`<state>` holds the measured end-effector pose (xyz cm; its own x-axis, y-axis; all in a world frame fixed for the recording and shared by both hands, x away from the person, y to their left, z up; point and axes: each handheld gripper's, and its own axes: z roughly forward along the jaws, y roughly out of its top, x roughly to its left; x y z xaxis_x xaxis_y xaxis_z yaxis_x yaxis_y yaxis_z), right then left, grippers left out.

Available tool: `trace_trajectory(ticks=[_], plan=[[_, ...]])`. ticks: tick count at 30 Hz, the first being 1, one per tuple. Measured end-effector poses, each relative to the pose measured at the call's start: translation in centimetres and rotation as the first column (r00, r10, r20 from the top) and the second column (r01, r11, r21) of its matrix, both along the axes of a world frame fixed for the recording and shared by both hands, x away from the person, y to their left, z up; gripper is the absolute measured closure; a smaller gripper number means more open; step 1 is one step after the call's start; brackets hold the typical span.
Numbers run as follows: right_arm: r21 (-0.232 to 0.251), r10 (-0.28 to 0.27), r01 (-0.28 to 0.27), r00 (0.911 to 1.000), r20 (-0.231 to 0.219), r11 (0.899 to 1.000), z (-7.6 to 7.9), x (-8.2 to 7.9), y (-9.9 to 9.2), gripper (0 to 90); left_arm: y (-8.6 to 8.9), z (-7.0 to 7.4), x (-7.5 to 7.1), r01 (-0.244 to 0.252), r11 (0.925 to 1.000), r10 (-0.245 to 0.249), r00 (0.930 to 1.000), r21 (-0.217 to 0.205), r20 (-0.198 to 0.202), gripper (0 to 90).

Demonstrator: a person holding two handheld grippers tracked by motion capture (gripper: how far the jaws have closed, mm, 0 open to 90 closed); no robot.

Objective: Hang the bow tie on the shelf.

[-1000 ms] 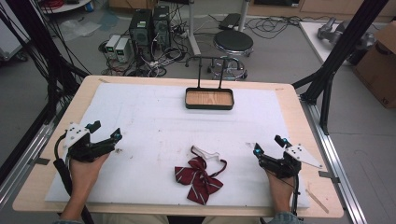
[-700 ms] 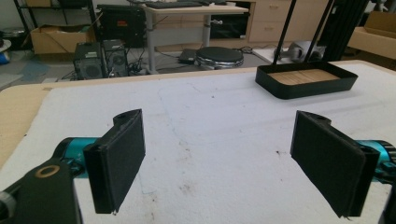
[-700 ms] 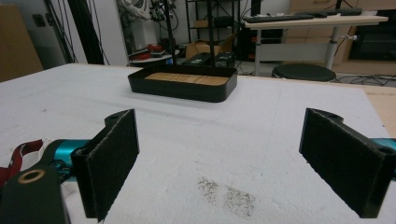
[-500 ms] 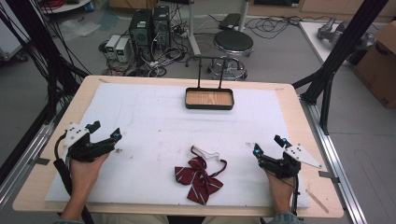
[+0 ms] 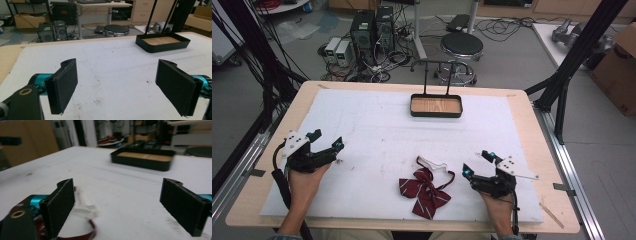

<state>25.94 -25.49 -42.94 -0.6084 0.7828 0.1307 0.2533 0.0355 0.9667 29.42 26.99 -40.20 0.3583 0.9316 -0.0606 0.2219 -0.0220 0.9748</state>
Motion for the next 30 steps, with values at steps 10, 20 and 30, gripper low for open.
trace_trajectory(ticks=[10, 20, 30], plan=[[-0.102, 0.186, -0.198, 0.9757, -0.117, 0.975, -0.5, 0.2, 5.6, 23.5, 0.0, 0.1, -0.1, 0.002, 1.0000, -0.002, 1.0000, 0.000, 0.005, 18.3], [-0.251, 0.223, -0.266, 0.9567, -0.188, 0.931, -1.2, -0.3, 9.0, 36.1, 0.0, 0.2, -0.1, 0.002, 1.0000, -0.002, 1.0000, -0.002, 0.008, 18.3], [-0.353, 0.210, -0.297, 0.9414, -0.264, 0.887, -1.7, -0.1, 10.5, 52.5, 0.0, 0.1, -0.1, 0.004, 1.0000, -0.004, 1.0000, 0.005, 0.004, 18.4]])
